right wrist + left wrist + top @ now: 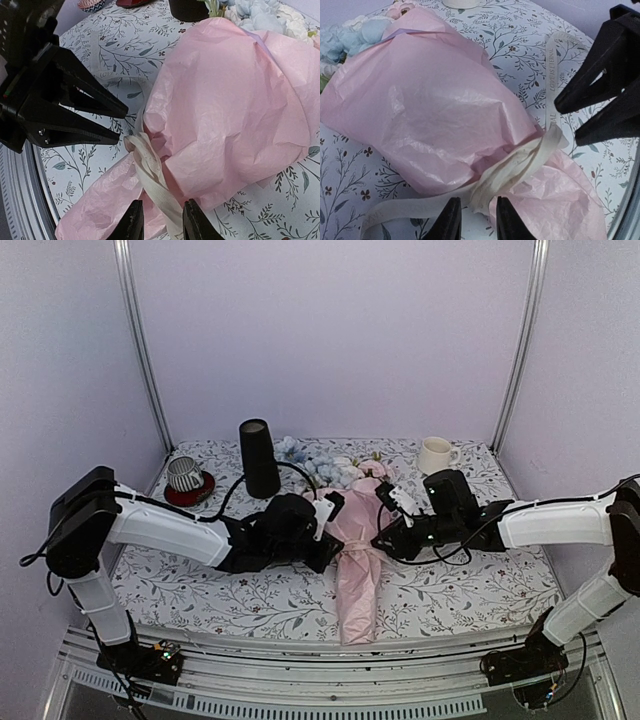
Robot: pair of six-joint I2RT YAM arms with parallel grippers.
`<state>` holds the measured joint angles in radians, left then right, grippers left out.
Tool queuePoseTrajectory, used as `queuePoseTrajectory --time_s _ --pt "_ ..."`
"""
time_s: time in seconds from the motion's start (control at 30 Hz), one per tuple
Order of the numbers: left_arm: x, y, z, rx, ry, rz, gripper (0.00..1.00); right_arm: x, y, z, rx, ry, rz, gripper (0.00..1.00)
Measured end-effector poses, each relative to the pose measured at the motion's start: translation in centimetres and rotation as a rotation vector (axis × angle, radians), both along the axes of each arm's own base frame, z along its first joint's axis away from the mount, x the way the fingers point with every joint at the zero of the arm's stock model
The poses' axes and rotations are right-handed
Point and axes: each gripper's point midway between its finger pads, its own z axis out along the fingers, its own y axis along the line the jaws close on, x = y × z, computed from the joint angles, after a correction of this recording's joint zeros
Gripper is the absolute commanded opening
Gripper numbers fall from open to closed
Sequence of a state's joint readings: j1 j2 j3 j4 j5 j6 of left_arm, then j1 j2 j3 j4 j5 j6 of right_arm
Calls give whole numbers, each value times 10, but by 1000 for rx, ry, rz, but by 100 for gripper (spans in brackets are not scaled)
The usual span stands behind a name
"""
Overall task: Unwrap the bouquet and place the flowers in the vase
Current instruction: Untie the half-tied ribbon from the folded wrapping paper.
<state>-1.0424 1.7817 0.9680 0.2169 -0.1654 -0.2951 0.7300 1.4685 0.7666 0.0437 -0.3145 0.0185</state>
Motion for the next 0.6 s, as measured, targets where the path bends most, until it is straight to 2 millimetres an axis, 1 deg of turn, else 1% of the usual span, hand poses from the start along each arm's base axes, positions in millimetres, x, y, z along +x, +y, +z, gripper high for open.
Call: queuePoseTrajectory --time_s 0.17,0.33,0.4,0.5,0.57,0.6 --pt "4 -8 4 -3 -9 -11 29 -3 4 -12 -37 13 37 28" --pt "4 -12 -6 17 7 -21 24 0 8 -19 -57 23 46 25" --pt "4 -12 -10 26 13 -21 19 1 9 -22 -62 27 46 20" --pt "4 -11 -12 38 17 -22 6 2 10 -21 -64 23 49 7" --pt "4 -11 -11 42 18 -20 0 3 11 -20 -63 19 47 4" --pt "4 -11 -11 40 19 -16 0 4 11 -20 -66 15 45 4"
